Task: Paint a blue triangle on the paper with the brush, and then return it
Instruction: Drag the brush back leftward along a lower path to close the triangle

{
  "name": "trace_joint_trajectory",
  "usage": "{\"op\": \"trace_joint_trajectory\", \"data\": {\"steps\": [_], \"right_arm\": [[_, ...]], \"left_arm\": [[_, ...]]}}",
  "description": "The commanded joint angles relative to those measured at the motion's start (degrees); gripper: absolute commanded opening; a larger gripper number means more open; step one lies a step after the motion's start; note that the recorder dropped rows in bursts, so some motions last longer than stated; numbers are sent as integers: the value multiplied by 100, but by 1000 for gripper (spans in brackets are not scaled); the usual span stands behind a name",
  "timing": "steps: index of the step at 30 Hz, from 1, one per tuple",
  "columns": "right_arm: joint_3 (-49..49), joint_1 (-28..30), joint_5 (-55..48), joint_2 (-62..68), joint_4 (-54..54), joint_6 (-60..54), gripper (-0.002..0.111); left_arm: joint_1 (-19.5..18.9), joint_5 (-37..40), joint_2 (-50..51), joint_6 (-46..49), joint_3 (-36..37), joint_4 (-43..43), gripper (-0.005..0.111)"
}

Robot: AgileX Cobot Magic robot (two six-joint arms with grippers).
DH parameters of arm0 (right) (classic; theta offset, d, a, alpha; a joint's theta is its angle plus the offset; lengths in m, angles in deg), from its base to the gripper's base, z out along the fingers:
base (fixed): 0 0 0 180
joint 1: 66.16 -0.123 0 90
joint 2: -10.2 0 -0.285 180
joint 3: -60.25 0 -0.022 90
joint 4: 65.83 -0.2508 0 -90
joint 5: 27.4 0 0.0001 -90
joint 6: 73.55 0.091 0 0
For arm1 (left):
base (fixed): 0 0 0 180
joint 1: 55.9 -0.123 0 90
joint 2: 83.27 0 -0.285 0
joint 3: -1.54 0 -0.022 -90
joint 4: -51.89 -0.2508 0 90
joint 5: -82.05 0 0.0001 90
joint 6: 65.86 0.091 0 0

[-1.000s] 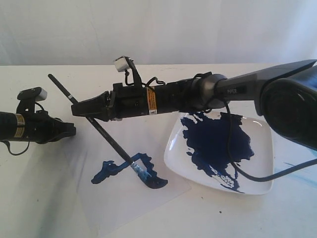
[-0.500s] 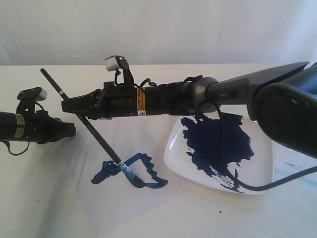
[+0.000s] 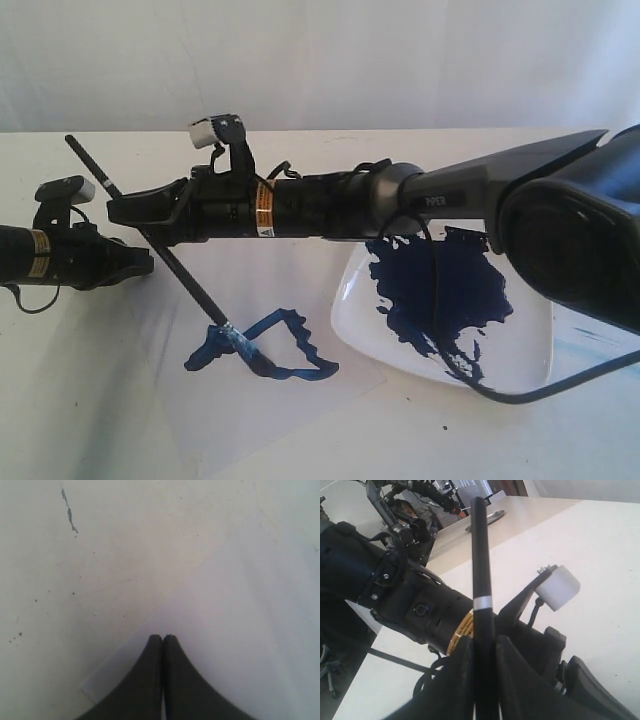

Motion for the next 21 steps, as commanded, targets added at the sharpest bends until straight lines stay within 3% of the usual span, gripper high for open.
{"op": "trace_joint_trajectory", "data": {"steps": [1, 21], "right_arm": [[30, -93, -33, -7, -92, -312, 0], [52, -296, 32, -7, -796, -726, 0]], "left_arm": [[-8, 809, 135, 17, 112, -351, 0], [-8, 809, 135, 33, 112, -348, 0]]}}
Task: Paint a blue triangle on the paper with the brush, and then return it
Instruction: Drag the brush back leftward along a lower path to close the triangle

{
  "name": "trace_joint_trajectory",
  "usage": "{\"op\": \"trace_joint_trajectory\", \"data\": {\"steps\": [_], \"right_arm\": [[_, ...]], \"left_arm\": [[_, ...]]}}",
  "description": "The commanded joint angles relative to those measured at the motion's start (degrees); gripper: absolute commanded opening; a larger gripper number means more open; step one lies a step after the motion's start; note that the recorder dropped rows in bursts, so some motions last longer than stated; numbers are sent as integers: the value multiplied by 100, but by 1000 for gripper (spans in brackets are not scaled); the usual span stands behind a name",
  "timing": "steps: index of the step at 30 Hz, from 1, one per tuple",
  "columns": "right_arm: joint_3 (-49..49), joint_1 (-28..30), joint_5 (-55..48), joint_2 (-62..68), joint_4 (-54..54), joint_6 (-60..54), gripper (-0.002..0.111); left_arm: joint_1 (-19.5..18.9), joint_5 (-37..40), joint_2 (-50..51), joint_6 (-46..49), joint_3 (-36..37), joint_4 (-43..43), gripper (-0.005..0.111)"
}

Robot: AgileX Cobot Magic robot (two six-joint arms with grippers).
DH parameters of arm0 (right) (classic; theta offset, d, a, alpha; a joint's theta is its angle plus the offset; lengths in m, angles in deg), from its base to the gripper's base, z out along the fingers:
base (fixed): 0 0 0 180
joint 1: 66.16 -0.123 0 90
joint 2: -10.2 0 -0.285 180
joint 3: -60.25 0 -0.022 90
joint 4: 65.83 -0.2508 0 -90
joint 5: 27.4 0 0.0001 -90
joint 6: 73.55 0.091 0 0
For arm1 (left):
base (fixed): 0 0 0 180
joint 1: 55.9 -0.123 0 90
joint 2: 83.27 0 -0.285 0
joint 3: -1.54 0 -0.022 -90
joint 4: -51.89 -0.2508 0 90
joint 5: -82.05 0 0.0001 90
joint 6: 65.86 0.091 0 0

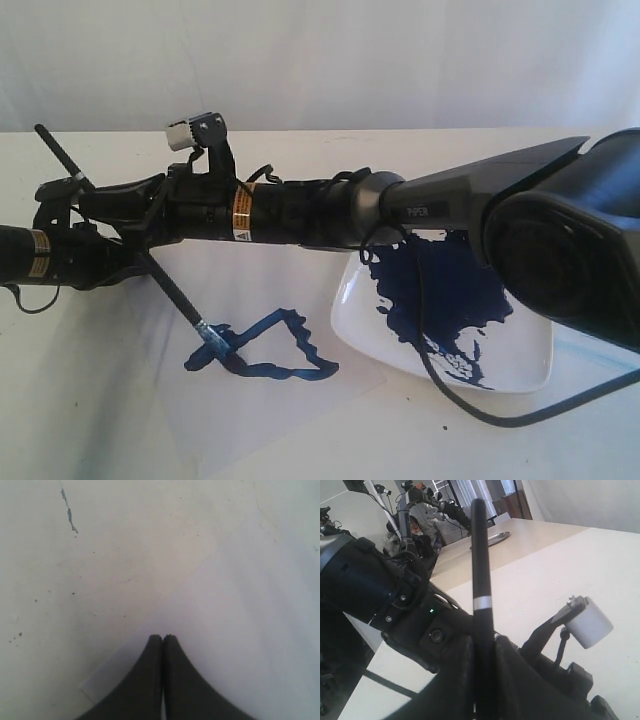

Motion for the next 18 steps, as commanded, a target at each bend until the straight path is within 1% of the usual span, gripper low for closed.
{"op": "trace_joint_trajectory", "data": {"steps": [1, 6, 18], "right_arm": [[41, -12, 43, -7, -166, -94, 0], [53, -81, 53, 53, -332, -358, 0], [241, -185, 86, 146, -558, -486, 0]], "left_arm": [[-8, 809, 135, 33, 112, -348, 0], [-8, 809, 135, 33, 112, -348, 0], [-8, 809, 135, 33, 112, -358, 0]]}}
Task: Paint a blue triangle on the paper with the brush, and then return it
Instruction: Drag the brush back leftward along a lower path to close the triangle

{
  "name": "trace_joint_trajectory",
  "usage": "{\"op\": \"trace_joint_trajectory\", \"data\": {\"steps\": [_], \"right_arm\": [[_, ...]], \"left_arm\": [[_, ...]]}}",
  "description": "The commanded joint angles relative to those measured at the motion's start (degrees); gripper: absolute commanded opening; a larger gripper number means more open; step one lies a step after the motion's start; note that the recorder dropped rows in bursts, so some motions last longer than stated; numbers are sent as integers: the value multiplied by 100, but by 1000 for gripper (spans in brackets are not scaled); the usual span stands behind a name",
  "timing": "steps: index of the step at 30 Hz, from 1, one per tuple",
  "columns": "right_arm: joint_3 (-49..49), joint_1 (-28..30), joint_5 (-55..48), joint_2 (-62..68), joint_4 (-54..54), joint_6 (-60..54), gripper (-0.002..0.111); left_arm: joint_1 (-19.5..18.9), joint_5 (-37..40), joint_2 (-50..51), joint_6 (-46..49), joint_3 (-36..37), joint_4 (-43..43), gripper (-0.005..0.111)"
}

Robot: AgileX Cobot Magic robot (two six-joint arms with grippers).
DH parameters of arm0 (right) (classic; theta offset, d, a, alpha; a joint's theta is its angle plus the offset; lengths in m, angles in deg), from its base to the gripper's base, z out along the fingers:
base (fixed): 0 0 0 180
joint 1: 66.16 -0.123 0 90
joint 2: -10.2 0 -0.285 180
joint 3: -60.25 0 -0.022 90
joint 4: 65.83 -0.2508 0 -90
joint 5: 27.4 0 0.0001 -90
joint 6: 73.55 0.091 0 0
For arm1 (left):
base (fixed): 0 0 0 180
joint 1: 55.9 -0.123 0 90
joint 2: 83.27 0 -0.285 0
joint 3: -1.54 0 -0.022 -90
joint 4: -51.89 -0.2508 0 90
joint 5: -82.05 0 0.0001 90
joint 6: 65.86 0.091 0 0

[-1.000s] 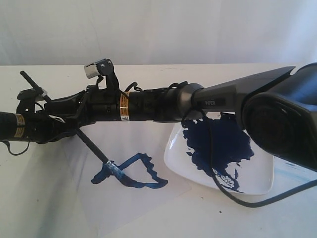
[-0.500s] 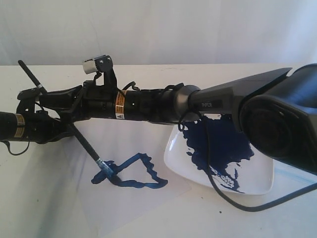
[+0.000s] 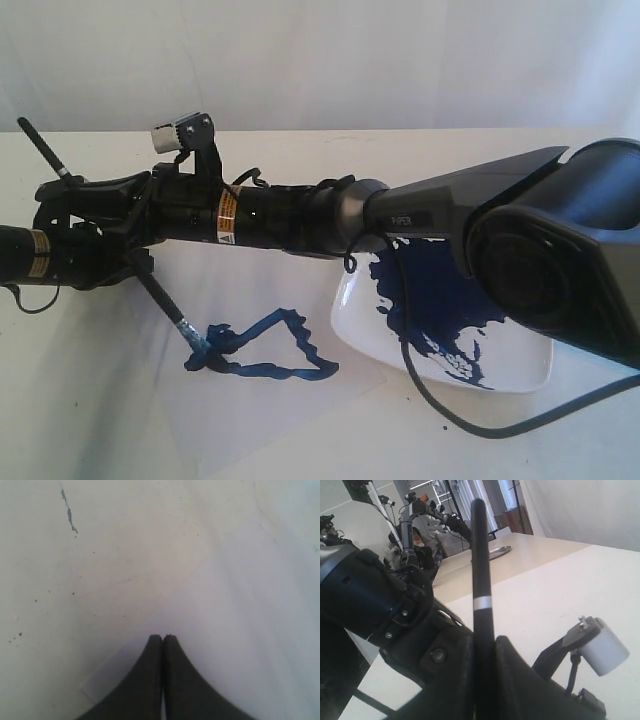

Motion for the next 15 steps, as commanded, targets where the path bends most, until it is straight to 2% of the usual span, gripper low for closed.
{"op": "trace_joint_trajectory", "data": {"steps": [1, 15], "right_arm": [[43, -7, 73, 10, -158, -117, 0], [43, 6, 312, 10, -552, -175, 0]], "left_arm": [[-8, 809, 135, 22, 112, -358, 0], [-8, 809, 135, 22, 112, -371, 0]]}}
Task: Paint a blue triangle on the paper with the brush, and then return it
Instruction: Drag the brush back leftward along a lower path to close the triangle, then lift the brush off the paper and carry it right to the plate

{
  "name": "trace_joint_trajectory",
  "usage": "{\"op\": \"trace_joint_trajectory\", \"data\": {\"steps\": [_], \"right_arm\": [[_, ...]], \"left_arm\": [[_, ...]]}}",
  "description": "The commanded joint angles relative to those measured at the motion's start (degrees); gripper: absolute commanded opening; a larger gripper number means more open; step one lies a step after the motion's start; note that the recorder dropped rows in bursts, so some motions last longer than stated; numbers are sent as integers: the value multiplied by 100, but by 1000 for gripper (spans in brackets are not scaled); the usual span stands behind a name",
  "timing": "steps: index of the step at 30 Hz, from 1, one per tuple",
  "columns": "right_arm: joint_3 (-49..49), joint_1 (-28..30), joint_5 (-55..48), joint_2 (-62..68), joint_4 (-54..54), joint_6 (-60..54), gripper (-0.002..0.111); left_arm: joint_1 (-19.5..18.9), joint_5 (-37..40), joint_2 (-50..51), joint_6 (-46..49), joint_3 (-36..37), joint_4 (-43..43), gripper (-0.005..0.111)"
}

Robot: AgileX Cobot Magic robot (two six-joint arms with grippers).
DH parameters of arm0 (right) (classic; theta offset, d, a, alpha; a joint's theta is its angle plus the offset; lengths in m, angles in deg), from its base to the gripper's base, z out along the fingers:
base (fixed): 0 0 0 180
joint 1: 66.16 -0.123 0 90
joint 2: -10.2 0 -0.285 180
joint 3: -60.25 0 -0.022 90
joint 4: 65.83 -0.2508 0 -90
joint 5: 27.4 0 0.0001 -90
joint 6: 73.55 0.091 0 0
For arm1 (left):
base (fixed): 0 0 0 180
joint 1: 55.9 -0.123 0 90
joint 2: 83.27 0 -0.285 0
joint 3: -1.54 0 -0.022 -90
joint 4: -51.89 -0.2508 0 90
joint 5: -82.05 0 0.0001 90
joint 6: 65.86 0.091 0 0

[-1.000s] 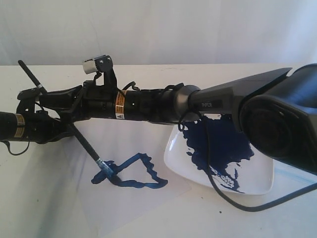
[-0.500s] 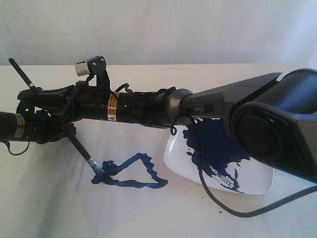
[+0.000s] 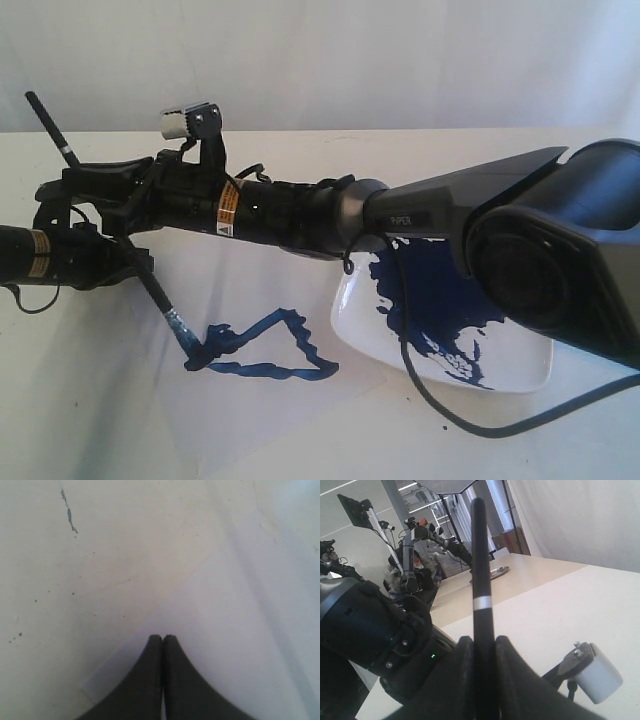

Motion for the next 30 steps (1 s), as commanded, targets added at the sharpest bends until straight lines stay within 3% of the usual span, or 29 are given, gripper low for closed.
{"op": "trace_joint_trajectory", "data": {"steps": [1, 18, 30], "right_arm": [[9, 37, 122, -2, -74, -27, 0], [-15, 476, 494, -513, 464, 885, 0], [-89, 1225, 798, -682, 398, 1874, 0]], "left_arm": [[-8, 809, 135, 22, 112, -371, 0], [-8, 809, 135, 22, 112, -371, 0], [-8, 809, 135, 22, 112, -371, 0]]}}
